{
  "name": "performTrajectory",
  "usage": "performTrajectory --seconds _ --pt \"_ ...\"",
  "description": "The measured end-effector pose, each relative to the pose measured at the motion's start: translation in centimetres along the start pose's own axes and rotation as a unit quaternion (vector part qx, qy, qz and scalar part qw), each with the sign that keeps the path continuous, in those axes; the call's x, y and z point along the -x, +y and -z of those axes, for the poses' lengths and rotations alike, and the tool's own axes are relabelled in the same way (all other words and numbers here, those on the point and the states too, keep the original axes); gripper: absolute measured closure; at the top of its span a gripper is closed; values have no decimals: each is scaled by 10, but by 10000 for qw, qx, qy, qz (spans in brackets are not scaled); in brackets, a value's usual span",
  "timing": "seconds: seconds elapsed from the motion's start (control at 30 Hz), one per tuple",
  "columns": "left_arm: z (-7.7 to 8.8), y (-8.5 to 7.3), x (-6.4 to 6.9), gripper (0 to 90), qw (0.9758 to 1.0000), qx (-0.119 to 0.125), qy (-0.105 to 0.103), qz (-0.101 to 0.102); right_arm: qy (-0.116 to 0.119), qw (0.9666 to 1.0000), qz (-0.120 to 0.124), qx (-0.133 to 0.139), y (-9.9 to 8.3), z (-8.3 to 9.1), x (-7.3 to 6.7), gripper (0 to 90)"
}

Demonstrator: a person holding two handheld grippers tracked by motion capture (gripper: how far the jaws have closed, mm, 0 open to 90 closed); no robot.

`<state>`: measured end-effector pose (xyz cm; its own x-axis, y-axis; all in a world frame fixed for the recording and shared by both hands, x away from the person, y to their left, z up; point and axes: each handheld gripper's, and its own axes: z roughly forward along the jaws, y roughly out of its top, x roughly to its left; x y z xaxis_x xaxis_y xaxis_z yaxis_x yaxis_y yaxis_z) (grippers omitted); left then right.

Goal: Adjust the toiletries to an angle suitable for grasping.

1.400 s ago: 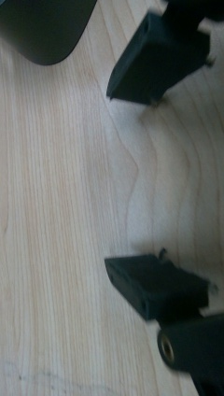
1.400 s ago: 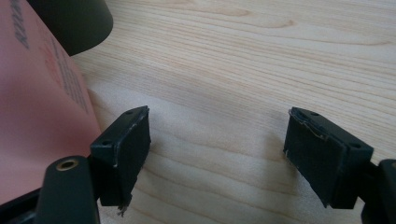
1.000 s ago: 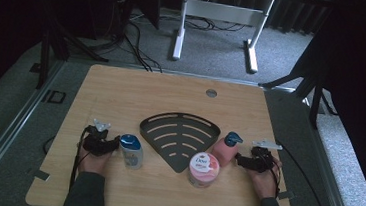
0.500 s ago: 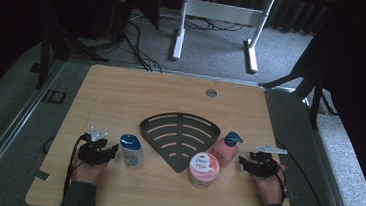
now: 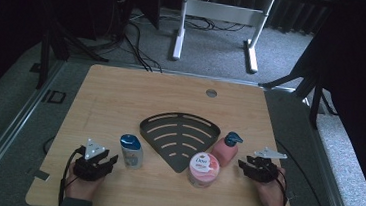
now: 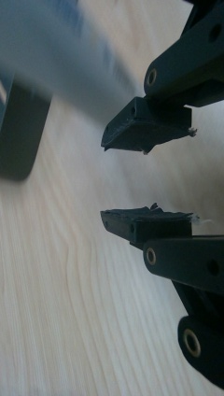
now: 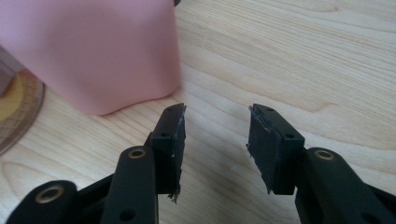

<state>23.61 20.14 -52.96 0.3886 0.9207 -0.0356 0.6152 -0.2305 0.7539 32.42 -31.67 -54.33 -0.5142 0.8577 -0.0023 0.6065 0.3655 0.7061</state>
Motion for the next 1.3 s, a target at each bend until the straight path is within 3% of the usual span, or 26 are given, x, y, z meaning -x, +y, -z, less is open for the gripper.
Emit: performTrajectory --seconds 0.13,0.37,0.6,0.8,1.0,1.3 --pt "4 -1 13 592 9997 14 -102 -221 28 10000 77 -15 1 -1 -3 577" --pt "8 -2 27 596 9986 71 -323 -423 70 9999 146 -22 0 2 -8 593" --pt "5 1 44 607 9955 70 -572 -748 105 9997 228 -19 0 4 -12 595" --pt "-4 4 51 664 9950 -63 -485 -869 134 9996 240 5 -1 4 -12 595" --pt "-8 4 48 896 9942 -171 -475 -953 155 9996 223 22 -1 4 -12 592" --pt "-16 6 42 900 9948 -306 -196 -951 167 9996 246 6 -1 2 -13 592"
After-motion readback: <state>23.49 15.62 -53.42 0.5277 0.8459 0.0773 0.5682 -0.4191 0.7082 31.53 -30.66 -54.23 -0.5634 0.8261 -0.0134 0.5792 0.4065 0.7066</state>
